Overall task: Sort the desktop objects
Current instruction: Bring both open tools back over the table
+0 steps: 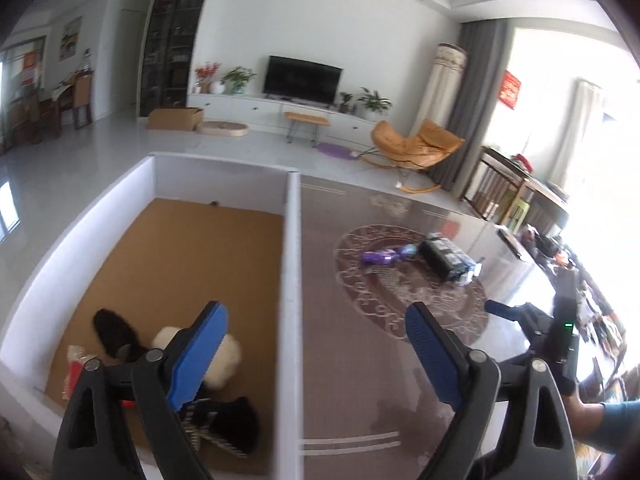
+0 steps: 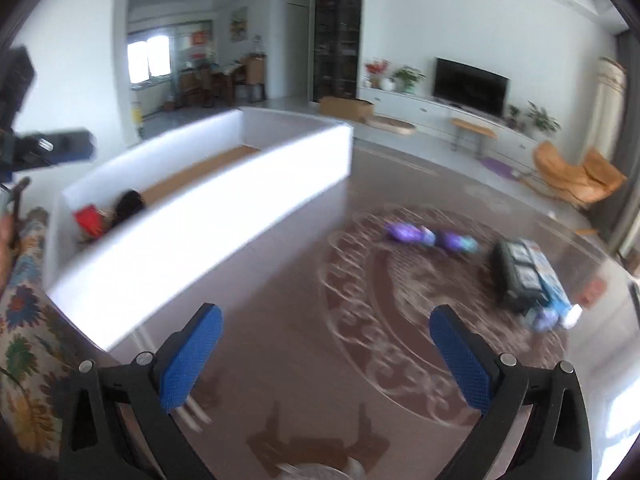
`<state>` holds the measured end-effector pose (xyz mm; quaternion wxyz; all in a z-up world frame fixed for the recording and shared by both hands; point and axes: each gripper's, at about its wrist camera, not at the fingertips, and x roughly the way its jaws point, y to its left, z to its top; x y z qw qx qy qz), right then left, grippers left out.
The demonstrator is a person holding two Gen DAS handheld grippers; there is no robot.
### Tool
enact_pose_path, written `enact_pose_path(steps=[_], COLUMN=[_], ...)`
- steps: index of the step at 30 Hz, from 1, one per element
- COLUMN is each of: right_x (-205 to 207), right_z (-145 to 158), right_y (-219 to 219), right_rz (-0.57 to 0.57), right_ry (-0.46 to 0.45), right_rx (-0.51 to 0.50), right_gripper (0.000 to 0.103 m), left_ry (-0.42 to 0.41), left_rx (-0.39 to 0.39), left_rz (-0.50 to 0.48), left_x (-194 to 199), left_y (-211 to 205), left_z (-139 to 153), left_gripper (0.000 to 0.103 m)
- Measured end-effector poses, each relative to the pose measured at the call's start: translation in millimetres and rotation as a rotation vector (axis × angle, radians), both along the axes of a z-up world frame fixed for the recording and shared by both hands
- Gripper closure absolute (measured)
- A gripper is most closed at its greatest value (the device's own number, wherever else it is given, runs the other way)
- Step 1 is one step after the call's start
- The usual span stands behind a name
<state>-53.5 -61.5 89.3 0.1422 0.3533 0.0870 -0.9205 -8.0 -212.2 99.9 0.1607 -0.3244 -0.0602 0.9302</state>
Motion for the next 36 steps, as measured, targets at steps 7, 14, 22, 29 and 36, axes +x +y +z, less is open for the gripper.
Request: enact_pose_path(steps=[7,14,22,29,36], right_x=[6.9,-9.6,-13.2,-15.1,-15.1], right_z=[-53.5,-61.1,-61.2,-62.7,-63.0], right_y=[167.5,205.7,205.8,206.6,206.5], right_rz=[-0.374,-0.469,-0.469,-0.469,-0.469], right_ry=[-0.146,-0.222,-0.22,-0.22,-0.22], right_rx=[0.063,-0.03,-0.031,-0.033,-0.033], right_gripper=[0.0,0.0,0.0,0.0,0.0], left_ry=[-0.136,-0.279,-0.23,-0.218,-0.218], left_rx=[-0.091,-0.2,-0.32,-0.312,-0.312], left_rz=[-0.241,-0.166,-0.158,-0.151,-0.152], left_x=[-33.1,-86.8,-125.8,-127.3,-127.3], left_y=[150.7,213.0,251.4,251.2,251.4], left_z=[-70.8,-138.3,-151.8,-152.0,-151.9], left_gripper=[0.0,0.0,0.0,0.0,0.0])
